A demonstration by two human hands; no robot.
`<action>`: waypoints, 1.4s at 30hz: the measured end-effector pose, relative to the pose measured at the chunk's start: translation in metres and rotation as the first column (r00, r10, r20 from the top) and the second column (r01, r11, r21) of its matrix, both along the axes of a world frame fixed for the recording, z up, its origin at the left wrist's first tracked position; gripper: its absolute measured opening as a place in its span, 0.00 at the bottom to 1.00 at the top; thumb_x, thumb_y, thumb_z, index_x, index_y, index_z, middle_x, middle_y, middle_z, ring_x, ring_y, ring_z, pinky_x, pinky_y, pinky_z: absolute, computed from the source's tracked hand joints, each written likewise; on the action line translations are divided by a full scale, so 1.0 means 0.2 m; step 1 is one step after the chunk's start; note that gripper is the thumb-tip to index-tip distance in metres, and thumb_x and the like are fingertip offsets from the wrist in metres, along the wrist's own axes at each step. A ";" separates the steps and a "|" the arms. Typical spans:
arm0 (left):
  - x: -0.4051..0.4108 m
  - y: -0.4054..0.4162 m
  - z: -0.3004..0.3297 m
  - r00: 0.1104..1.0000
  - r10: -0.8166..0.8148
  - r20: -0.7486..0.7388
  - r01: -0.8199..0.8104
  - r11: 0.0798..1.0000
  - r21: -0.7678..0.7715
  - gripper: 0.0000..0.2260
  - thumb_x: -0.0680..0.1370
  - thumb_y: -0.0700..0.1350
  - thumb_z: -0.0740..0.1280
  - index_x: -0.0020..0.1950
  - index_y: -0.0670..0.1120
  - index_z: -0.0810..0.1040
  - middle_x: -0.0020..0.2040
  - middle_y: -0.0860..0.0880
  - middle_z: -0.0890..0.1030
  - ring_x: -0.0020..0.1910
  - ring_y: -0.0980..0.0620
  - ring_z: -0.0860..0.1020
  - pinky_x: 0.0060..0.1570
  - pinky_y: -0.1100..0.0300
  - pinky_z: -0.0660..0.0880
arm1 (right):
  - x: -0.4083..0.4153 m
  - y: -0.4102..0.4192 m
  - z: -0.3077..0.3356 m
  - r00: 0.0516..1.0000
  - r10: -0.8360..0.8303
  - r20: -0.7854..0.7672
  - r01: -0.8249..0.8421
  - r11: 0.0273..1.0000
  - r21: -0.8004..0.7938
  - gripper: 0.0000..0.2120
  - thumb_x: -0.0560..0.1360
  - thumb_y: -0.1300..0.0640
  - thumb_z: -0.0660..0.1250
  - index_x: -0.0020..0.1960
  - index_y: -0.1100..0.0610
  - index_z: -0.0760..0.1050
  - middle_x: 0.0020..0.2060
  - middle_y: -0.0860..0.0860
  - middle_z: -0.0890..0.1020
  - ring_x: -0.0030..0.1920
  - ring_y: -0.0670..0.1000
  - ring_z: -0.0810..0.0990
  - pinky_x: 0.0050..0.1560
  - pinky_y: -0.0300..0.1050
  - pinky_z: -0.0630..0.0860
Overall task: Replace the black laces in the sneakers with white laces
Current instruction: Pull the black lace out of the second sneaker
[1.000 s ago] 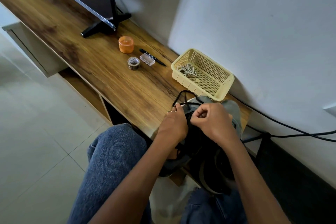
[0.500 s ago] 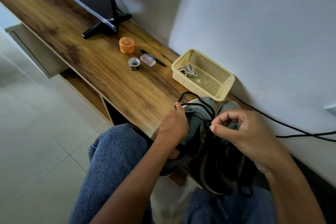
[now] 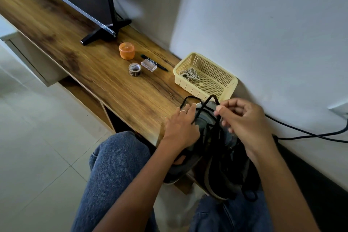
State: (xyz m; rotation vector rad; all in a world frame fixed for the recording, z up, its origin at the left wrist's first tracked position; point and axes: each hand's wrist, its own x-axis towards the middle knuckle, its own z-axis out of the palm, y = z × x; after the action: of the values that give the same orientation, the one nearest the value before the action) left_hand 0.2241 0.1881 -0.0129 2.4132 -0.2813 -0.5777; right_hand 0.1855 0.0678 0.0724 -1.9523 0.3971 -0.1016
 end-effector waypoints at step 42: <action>-0.15 -0.01 0.31 0.985 0.165 -0.048 -0.155 0.727 -0.669 0.09 0.81 0.46 0.63 0.43 0.47 0.80 0.46 0.48 0.83 0.47 0.49 0.81 0.54 0.55 0.77 | 0.04 0.05 0.58 0.939 0.230 0.256 -0.240 0.971 0.005 0.07 0.70 0.69 0.71 0.48 0.63 0.78 0.38 0.57 0.83 0.36 0.50 0.83 0.39 0.43 0.81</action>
State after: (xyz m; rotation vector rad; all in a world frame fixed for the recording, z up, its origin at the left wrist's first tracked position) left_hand 0.1945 0.1870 0.0486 1.7069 -0.2315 -0.2998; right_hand 0.1941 0.0781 0.1891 -1.9067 -0.0051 -0.1863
